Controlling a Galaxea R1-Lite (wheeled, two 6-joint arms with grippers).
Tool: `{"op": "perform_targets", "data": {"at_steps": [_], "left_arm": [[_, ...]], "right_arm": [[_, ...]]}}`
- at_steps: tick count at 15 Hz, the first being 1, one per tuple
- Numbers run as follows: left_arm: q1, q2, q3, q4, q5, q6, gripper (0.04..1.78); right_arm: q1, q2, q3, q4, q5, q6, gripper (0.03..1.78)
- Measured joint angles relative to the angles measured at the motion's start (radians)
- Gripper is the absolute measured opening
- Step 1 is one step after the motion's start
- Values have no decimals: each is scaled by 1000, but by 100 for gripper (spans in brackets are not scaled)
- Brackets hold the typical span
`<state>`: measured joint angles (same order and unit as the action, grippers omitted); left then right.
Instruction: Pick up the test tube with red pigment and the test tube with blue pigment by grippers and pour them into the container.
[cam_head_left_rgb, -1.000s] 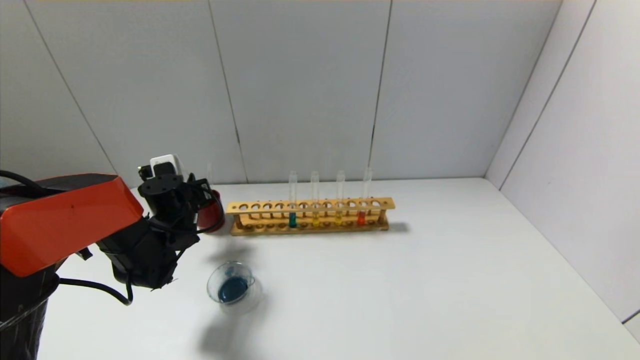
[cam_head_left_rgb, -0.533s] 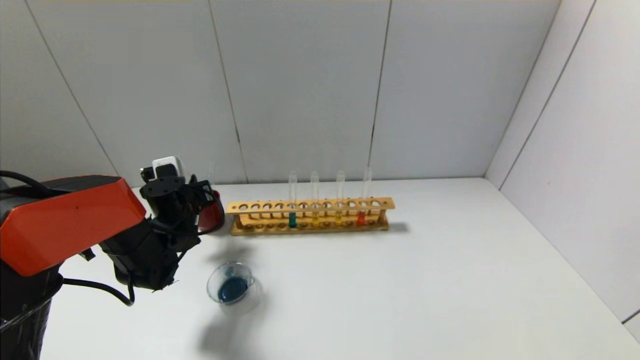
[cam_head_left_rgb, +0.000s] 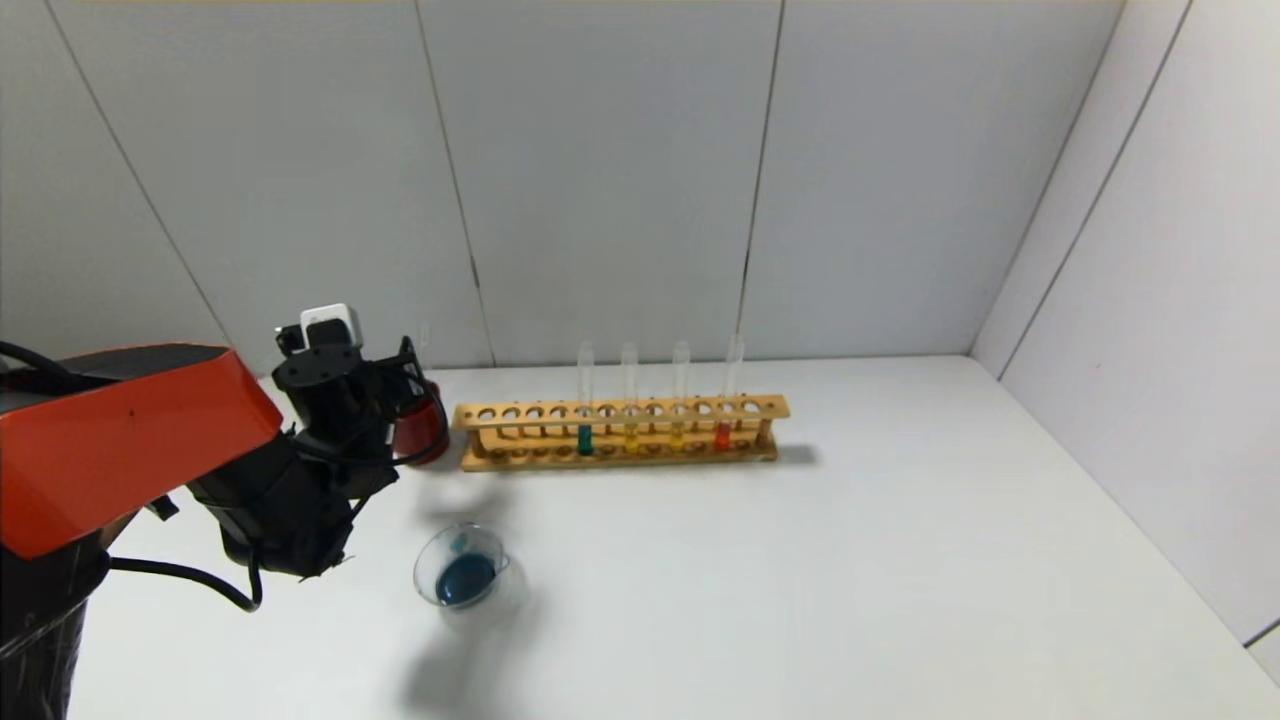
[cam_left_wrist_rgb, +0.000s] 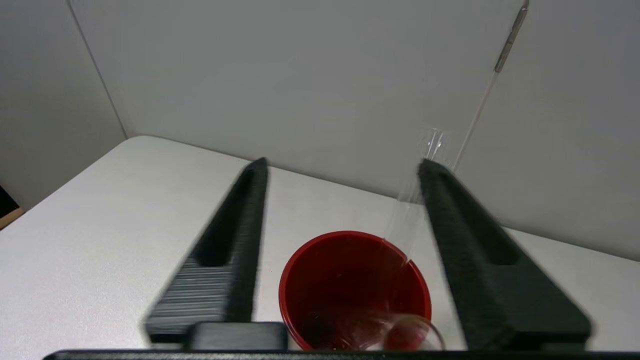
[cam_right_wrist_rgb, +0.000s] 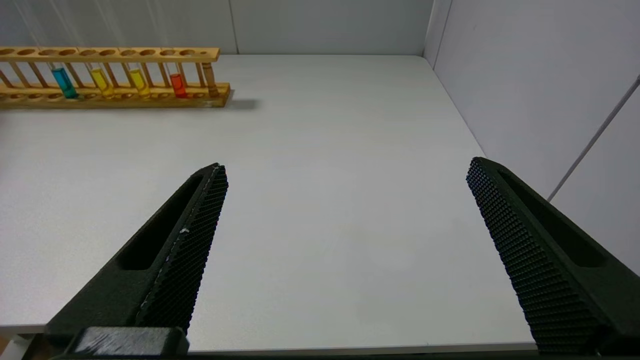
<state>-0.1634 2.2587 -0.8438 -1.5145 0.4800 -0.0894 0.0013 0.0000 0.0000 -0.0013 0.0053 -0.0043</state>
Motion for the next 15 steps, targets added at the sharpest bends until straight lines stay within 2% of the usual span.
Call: {"op": "perform_targets", "data": {"at_steps": [2,5,8,11,15], "left_arm": [[0,-16,1,4,0,3,147],[-2,-70,1,31,0,36,171],[-10,-184,-7,103,2,89,174],[-32,-344,-7,240,19,107,174],[-45,-583,39,402,89,128,174]], "right_arm": [[0,0,0,0,0,0,175],[0,0,0,0,0,0,175],[0,0,0,0,0,0,175],[0,0,0,0,0,0,175],[0,0,0,0,0,0,175]]}}
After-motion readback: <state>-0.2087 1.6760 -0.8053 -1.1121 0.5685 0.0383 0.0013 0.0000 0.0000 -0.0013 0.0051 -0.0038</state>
